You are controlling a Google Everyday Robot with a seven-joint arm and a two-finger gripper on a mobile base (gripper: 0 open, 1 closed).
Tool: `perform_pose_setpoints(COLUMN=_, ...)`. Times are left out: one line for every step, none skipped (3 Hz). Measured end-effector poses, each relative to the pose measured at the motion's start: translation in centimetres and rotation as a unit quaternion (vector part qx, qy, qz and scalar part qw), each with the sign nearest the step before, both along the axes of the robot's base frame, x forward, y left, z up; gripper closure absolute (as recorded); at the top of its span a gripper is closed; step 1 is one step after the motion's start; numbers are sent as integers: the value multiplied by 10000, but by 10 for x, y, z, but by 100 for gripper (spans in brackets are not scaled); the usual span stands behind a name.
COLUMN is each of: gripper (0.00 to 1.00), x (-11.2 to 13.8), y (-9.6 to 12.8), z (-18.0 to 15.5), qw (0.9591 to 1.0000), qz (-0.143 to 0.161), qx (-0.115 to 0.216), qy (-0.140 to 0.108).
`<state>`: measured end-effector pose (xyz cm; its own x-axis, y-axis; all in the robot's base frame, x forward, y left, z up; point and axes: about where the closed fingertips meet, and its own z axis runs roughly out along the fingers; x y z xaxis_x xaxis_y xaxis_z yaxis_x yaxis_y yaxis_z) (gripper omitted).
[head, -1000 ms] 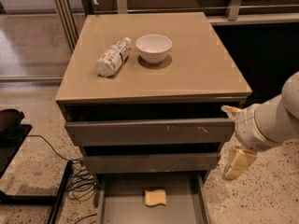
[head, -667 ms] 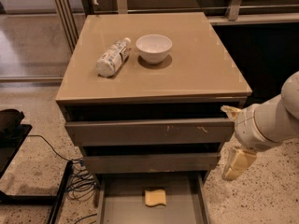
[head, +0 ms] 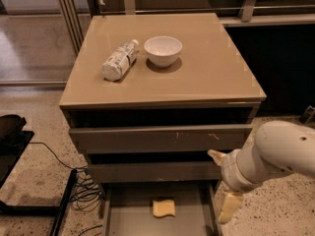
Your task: Pick sponge from bottom drawer and place on counter
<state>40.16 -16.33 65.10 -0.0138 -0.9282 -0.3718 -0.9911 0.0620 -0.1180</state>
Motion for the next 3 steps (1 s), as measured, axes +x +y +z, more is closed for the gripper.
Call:
perform_pose_setpoints(gripper=0, x=-12, y=12, z=-66, qw=9997, qz=167, qx=147, qy=92)
perform_pose_setpoints(gripper=0, x=-13, y=18, z=-125, qw=9995, qz=192, qx=258, qy=0)
perform_pose_setpoints(gripper=0, x=17, y=25, z=-160, qw=9991, qz=-57, qx=324, qy=-286)
